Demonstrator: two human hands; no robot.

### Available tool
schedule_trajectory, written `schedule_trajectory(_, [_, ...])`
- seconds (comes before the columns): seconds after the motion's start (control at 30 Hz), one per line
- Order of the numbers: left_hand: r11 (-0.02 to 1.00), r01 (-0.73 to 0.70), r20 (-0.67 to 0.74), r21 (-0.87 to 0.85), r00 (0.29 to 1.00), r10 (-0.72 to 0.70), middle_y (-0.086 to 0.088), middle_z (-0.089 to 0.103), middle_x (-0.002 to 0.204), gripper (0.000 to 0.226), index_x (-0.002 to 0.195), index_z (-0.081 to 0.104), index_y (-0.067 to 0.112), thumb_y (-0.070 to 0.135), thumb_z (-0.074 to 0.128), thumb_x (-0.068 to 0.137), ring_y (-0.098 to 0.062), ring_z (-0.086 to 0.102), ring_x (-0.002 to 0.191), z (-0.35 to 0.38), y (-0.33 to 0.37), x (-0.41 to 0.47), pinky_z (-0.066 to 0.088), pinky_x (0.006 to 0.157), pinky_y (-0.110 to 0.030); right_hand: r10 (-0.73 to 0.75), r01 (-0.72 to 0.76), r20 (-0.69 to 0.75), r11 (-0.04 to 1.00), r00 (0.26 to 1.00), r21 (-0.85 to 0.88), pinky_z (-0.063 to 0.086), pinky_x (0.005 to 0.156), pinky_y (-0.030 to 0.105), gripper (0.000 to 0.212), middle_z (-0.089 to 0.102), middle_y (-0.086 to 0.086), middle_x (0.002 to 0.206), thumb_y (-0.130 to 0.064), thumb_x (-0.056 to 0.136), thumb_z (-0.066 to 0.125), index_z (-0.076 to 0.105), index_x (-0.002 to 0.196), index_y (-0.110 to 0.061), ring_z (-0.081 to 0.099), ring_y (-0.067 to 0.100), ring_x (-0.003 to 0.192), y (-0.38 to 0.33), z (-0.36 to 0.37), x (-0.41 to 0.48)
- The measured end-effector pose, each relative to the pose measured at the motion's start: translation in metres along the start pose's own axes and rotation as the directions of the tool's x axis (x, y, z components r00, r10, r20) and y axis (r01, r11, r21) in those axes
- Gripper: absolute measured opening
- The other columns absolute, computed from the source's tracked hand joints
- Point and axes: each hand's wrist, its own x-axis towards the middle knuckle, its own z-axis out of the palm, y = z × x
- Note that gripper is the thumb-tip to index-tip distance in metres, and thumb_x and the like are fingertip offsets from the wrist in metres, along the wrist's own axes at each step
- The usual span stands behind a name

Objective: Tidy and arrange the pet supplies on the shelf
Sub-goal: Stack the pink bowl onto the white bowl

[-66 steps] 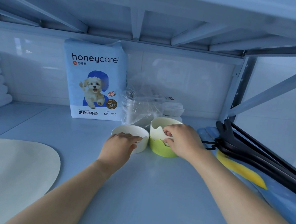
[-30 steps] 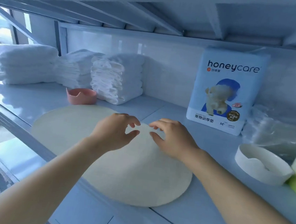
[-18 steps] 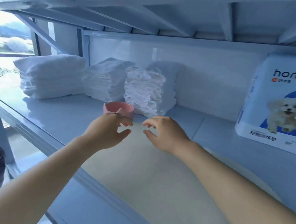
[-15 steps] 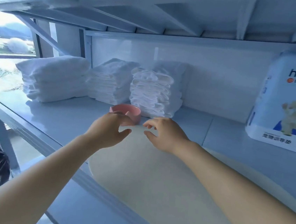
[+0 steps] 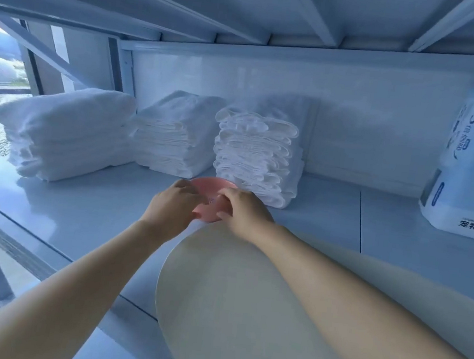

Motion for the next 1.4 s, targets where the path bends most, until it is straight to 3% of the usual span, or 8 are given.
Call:
schedule_trajectory(0.17, [0.999, -0.026, -0.035, 0.021, 0.999, 0.026, 0.009, 0.064, 0.101, 0.022, 0.106, 0.066, 0.034, 0.023, 0.060, 0.089, -0.017, 0.044, 0.113, -0.004, 0.002, -0.003, 0.049, 0.070, -0.032, 0.004, 0.004, -0.080, 0.995, 0.997, 0.102, 0.045, 0.077, 0.028, 0.014, 0.068, 0.002, 0.101, -0.011, 0.085, 0.061, 0.066, 0.096, -0.017, 0.060, 0.022, 0.093, 0.003, -0.003, 0.003])
schedule_trajectory(0.3, [0.993, -0.106, -0.188, 0.042, 0.976, 0.112, 0.008, 0.069, 0.098, 0.022, 0.101, 0.071, 0.029, 0.019, 0.070, 0.082, -0.023, 0.052, 0.108, -0.016, 0.017, -0.009, 0.047, 0.066, -0.031, -0.051, 0.071, -0.140, 0.987, 0.989, 0.143, 0.046, 0.075, 0.029, 0.013, 0.067, 0.000, 0.096, -0.008, 0.085, 0.059, 0.065, 0.091, -0.016, 0.059, 0.017, 0.088, 0.008, -0.017, -0.013])
schedule_trajectory(0.47, [0.966, -0.253, -0.233, 0.050, 0.938, 0.258, 0.005, 0.071, 0.100, 0.032, 0.107, 0.070, 0.031, 0.018, 0.073, 0.078, -0.027, 0.056, 0.106, -0.032, 0.067, -0.008, 0.049, 0.068, -0.035, -0.055, 0.082, -0.215, 0.990, 0.975, 0.119, 0.043, 0.071, 0.026, 0.011, 0.065, -0.003, 0.092, -0.008, 0.084, 0.060, 0.064, 0.091, -0.016, 0.053, 0.013, 0.080, 0.035, -0.049, -0.056])
schedule_trajectory(0.6, [0.923, -0.384, -0.216, 0.021, 0.900, 0.379, 0.009, 0.063, 0.119, 0.038, 0.121, 0.059, 0.041, 0.025, 0.063, 0.087, -0.022, 0.047, 0.117, -0.030, 0.130, -0.001, 0.044, 0.076, -0.031, 0.024, -0.006, -0.222, 0.997, 0.975, 0.079, 0.049, 0.076, 0.033, 0.011, 0.068, -0.003, 0.094, -0.012, 0.084, 0.060, 0.063, 0.093, -0.018, 0.060, 0.019, 0.084, 0.073, -0.086, -0.111])
schedule_trajectory(0.7, [0.879, -0.476, -0.231, -0.043, 0.860, 0.454, 0.007, 0.064, 0.119, 0.038, 0.118, 0.062, 0.039, 0.023, 0.066, 0.084, -0.023, 0.049, 0.117, -0.031, 0.188, 0.001, 0.047, 0.079, -0.033, 0.099, -0.092, -0.246, 0.995, 0.964, 0.040, 0.051, 0.077, 0.037, 0.011, 0.069, -0.002, 0.092, -0.016, 0.082, 0.063, 0.064, 0.092, -0.019, 0.061, 0.020, 0.083, 0.104, -0.116, -0.157])
schedule_trajectory(0.9, [0.764, -0.642, -0.319, -0.058, 0.737, 0.595, 0.004, 0.072, 0.100, 0.044, 0.102, 0.071, 0.034, 0.009, 0.080, 0.068, -0.029, 0.063, 0.096, -0.040, 0.310, -0.001, 0.052, 0.057, -0.035, 0.222, -0.223, -0.339, 0.974, 0.914, 0.035, 0.052, 0.073, 0.038, 0.008, 0.068, -0.004, 0.085, -0.020, 0.078, 0.065, 0.064, 0.086, -0.019, 0.061, 0.017, 0.076, 0.160, -0.182, -0.252])
schedule_trajectory(1.23, [0.703, -0.698, -0.399, -0.136, 0.688, 0.607, 0.011, 0.067, 0.109, 0.033, 0.116, 0.063, 0.038, 0.023, 0.064, 0.087, -0.022, 0.049, 0.114, -0.044, 0.480, -0.001, 0.043, 0.066, -0.028, 0.261, -0.312, -0.419, 0.948, 0.870, -0.057, 0.050, 0.074, 0.040, 0.011, 0.069, -0.001, 0.089, -0.013, 0.081, 0.065, 0.067, 0.089, -0.021, 0.059, 0.020, 0.076, 0.229, -0.284, -0.379])
schedule_trajectory(1.4, [0.663, -0.730, -0.398, -0.170, 0.666, 0.631, 0.005, 0.068, 0.109, 0.031, 0.113, 0.066, 0.033, 0.020, 0.064, 0.085, -0.024, 0.051, 0.112, -0.044, 0.538, -0.003, 0.048, 0.069, -0.033, 0.263, -0.336, -0.388, 0.933, 0.883, -0.132, 0.050, 0.070, 0.030, 0.017, 0.065, -0.016, 0.078, -0.012, 0.079, 0.066, 0.068, 0.090, -0.025, 0.058, 0.012, 0.069, 0.254, -0.322, -0.422])
